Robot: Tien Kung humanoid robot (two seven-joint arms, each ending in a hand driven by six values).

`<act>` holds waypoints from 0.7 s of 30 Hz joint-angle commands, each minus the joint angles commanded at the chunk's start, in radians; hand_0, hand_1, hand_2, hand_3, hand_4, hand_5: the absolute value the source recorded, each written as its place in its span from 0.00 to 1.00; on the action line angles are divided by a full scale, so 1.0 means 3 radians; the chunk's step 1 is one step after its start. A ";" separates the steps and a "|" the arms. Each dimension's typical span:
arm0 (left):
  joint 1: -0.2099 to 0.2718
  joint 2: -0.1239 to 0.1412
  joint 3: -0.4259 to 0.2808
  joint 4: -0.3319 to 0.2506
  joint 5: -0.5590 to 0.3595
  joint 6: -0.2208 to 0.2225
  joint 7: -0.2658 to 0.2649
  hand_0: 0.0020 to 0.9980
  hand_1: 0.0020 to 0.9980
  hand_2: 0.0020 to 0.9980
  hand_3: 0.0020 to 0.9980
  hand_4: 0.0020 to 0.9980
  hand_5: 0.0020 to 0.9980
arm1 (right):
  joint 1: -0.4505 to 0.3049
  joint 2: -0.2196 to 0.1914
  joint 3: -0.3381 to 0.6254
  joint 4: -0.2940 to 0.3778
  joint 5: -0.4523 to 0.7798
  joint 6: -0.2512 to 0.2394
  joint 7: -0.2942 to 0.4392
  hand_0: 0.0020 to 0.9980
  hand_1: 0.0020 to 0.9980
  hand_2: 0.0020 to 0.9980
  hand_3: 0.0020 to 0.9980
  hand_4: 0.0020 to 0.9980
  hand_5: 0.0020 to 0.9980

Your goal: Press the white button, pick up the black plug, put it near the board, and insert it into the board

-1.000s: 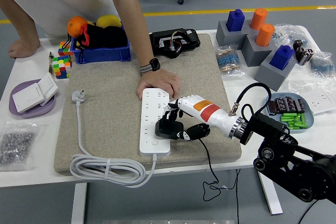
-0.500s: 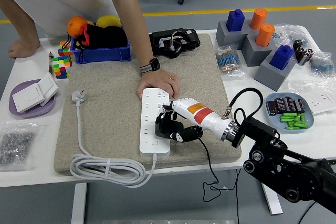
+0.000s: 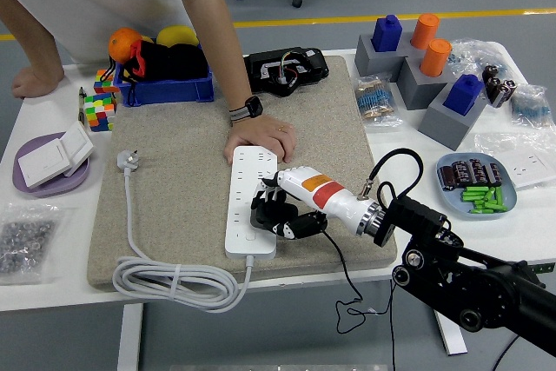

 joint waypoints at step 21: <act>-0.0007 0.0000 -0.0019 0.0000 0.0010 0.0003 0.0002 0.83 0.80 0.77 0.80 0.60 0.49 | 0.0265 0.0118 -0.0129 -0.0232 0.0050 -0.0006 0.0042 0.42 0.46 0.46 0.51 0.78 0.00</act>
